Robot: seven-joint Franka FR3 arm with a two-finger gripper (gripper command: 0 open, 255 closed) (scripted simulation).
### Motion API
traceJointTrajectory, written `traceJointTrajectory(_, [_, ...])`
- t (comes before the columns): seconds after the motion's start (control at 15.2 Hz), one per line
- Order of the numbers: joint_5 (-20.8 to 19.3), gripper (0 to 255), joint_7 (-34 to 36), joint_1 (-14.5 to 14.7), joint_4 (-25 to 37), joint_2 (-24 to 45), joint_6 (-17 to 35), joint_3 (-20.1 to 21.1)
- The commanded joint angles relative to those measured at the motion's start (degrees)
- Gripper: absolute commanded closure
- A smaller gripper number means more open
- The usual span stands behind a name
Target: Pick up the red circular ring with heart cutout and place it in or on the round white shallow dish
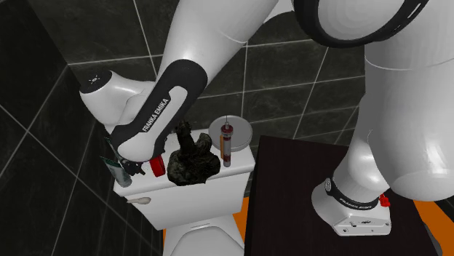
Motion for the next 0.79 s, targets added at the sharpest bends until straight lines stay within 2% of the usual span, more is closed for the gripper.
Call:
traceJointTrajectory(0.0, [-0.21, 0, 0.41, 0.14, 1.21, 1.76, 0.56, -0.2])
traceJointTrajectory(0.4, [-0.77, 0, 0.79, 0.08, 1.37, 5.61, 4.26, -0.65])
traceJointTrajectory(0.73, [-0.77, 0, 0.78, 0.08, 1.37, 5.61, 4.26, -0.65])
